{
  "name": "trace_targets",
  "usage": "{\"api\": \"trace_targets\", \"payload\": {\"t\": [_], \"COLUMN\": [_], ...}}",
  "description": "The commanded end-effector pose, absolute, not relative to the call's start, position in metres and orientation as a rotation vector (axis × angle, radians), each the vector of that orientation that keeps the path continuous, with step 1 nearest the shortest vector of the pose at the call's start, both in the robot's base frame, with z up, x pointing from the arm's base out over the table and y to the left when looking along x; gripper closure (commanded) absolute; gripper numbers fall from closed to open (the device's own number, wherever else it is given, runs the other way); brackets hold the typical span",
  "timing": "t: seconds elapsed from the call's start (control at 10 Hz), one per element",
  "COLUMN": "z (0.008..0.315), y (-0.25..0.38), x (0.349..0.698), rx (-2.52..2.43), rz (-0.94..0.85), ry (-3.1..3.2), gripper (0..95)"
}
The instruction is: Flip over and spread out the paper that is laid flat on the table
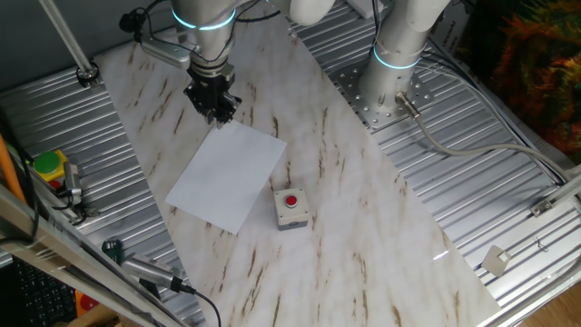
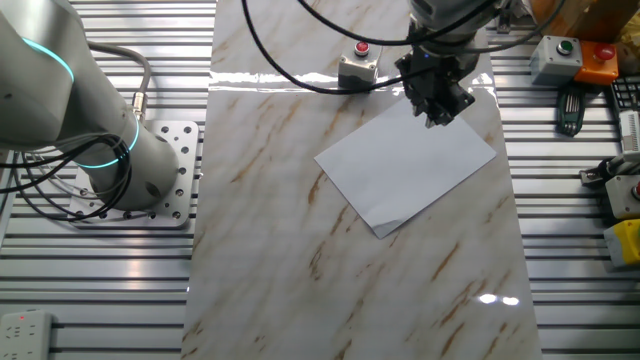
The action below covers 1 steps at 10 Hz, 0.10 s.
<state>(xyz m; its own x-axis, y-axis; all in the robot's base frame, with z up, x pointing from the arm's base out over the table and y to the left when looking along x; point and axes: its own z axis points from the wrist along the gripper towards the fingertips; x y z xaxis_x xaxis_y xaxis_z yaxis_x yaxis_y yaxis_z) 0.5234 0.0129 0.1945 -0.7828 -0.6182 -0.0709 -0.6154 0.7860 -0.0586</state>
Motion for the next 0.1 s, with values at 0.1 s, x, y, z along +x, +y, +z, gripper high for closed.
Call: {"api": "trace_targets", "payload": {"t": [0.1], "z": [0.1963], "y": [0.0122], "x": [0.5205], "rx": [-0.992], "rz": [-0.042], "ry": [2.882], "gripper": [76.0]}}
